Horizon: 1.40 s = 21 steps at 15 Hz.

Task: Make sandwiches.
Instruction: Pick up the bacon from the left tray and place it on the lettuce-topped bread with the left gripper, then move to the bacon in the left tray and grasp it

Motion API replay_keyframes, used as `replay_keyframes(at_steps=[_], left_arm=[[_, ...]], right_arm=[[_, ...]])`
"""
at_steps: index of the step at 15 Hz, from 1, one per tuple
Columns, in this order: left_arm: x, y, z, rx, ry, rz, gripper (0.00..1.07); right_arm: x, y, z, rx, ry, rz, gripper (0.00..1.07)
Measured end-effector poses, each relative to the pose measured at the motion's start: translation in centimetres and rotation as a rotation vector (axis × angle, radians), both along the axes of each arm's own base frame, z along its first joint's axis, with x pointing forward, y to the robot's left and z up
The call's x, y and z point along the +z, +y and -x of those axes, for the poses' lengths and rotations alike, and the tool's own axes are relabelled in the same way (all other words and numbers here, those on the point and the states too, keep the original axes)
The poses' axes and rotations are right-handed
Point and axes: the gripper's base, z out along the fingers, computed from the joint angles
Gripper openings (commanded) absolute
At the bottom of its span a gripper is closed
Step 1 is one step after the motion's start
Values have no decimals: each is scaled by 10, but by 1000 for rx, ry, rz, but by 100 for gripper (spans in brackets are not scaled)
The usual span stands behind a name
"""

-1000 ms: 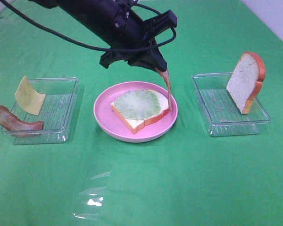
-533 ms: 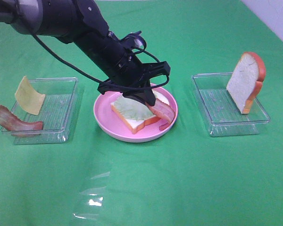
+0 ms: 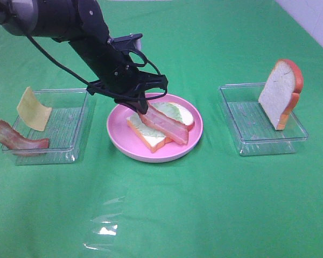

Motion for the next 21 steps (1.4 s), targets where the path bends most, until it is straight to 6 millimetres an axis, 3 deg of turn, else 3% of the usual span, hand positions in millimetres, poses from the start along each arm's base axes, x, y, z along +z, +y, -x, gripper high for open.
replay_keyframes(at_steps=[4,6,7,8,10,12,15,18,21], left_arm=[[-4,2,-4,-9,-46,-31,0],[-4,2,-5,-9,-59,-32,8],[-4,2,-6,-8,-63,-32,21],[-3,2,-6,-7,-68,-31,56],[-3,2,-7,-5,-74,-29,102],[5,2,-6,-9,-92,-28,101],[36,3,-7,-36,-129,-38,101],[92,11,-3,-61,-131,-116,101],[131,25,5,-95,-112,-258,101]], right_arm=[[0,0,0,0,0,0,98],[0,0,0,0,0,0,98],[0,0,0,0,0,0,98],[0,0,0,0,0,0,98],[0,0,0,0,0,0,98],[0,0,0,0,0,0,98],[0,0,0,0,0,0,98],[0,0,0,0,0,0,98],[0,0,0,0,0,0,98]])
